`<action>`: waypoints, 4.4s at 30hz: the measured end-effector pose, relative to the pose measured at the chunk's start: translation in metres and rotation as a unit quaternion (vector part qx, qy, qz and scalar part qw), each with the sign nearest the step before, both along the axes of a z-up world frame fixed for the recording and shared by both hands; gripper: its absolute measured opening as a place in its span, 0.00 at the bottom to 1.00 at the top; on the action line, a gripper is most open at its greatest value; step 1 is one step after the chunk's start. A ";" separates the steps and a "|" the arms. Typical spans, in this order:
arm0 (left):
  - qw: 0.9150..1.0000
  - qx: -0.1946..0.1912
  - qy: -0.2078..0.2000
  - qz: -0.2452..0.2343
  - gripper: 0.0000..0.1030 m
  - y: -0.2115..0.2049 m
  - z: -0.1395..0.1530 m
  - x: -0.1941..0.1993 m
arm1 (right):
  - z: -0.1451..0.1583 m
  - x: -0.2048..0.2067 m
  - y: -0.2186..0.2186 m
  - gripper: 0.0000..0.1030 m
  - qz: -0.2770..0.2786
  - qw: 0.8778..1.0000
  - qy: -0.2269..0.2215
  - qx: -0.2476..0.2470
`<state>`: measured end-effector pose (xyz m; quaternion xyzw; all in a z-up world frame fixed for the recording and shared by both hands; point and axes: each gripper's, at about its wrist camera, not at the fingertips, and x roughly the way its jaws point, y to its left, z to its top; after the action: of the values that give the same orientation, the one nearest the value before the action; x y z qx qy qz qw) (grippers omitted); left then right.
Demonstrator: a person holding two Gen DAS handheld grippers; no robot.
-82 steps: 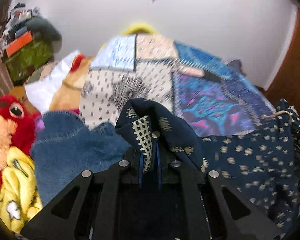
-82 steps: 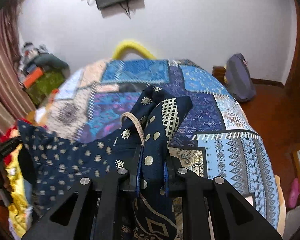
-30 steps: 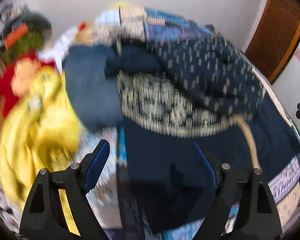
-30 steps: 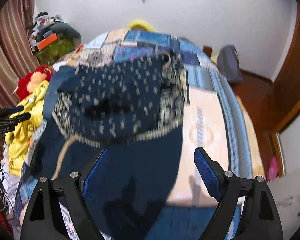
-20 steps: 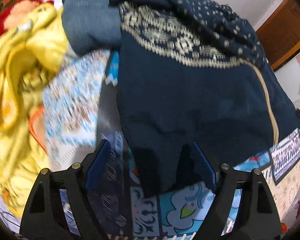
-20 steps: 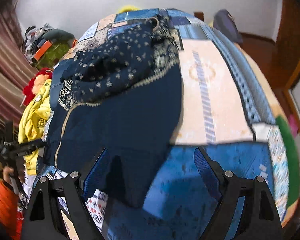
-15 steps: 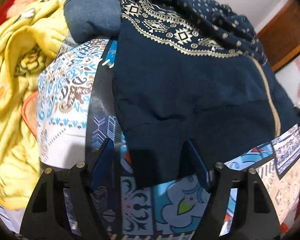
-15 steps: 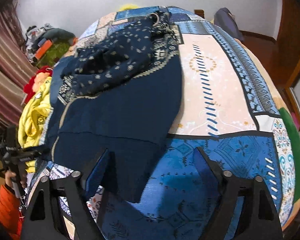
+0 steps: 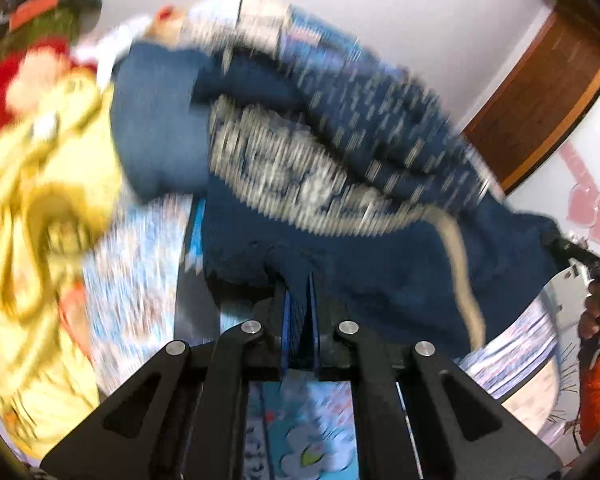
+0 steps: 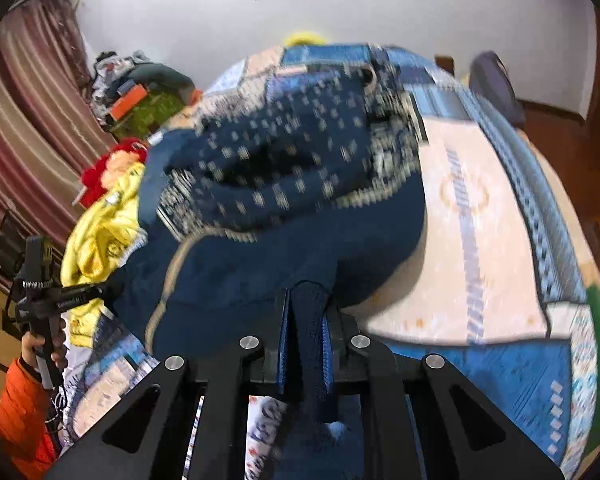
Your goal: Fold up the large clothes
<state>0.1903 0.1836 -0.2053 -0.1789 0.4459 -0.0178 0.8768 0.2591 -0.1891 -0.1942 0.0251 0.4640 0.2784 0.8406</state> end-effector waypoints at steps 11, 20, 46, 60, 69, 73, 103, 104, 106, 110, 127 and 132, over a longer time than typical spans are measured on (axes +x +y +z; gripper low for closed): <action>0.989 0.038 -0.146 0.010 0.07 0.029 0.122 0.098 | 0.079 0.090 0.015 0.07 -0.020 0.995 -0.096 0.002; 0.987 0.072 -0.121 0.075 0.07 0.067 0.101 0.215 | 0.083 0.231 0.057 0.07 -0.059 0.993 -0.101 -0.009; 0.982 0.163 -0.038 0.087 0.35 0.081 0.043 0.293 | 0.062 0.332 0.080 0.08 -0.083 0.981 -0.141 -0.104; 0.982 0.176 0.007 -0.073 0.70 -0.044 -0.023 0.284 | -0.048 0.238 0.183 0.08 0.104 0.980 -0.065 -0.159; 0.982 0.186 0.023 -0.036 0.80 -0.006 -0.056 0.258 | -0.067 0.238 0.137 0.08 0.081 0.973 -0.087 -0.197; 0.985 0.172 0.025 -0.023 0.80 0.017 -0.058 0.233 | -0.062 0.240 0.108 0.08 0.049 0.980 -0.070 -0.179; 0.988 -0.112 0.016 0.108 0.80 0.059 -0.045 0.123 | -0.005 0.192 0.042 0.96 -0.062 0.992 -0.030 -0.103; 0.985 -0.142 0.017 0.099 0.80 0.054 -0.053 0.129 | -0.004 0.190 0.048 0.96 -0.058 0.993 -0.031 -0.096; 0.977 -0.190 0.021 0.092 0.80 0.048 -0.067 0.140 | -0.006 0.192 0.059 0.96 -0.052 0.995 -0.028 -0.086; 0.957 -0.271 0.019 0.103 0.80 0.050 -0.094 0.157 | -0.018 0.199 0.079 0.96 -0.038 0.996 -0.022 -0.083; 0.941 -0.204 -0.089 0.254 0.17 0.090 -0.069 0.220 | -0.026 0.233 0.111 0.96 -0.038 0.997 -0.027 -0.069; 0.944 -0.162 -0.132 0.255 0.16 0.087 -0.018 0.215 | -0.012 0.233 0.140 0.96 -0.032 0.997 -0.047 -0.054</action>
<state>0.4057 0.2706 -0.2237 -0.4228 0.2563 0.1110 0.8621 0.4926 -0.0493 -0.2065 -0.0188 0.4377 0.2267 0.8698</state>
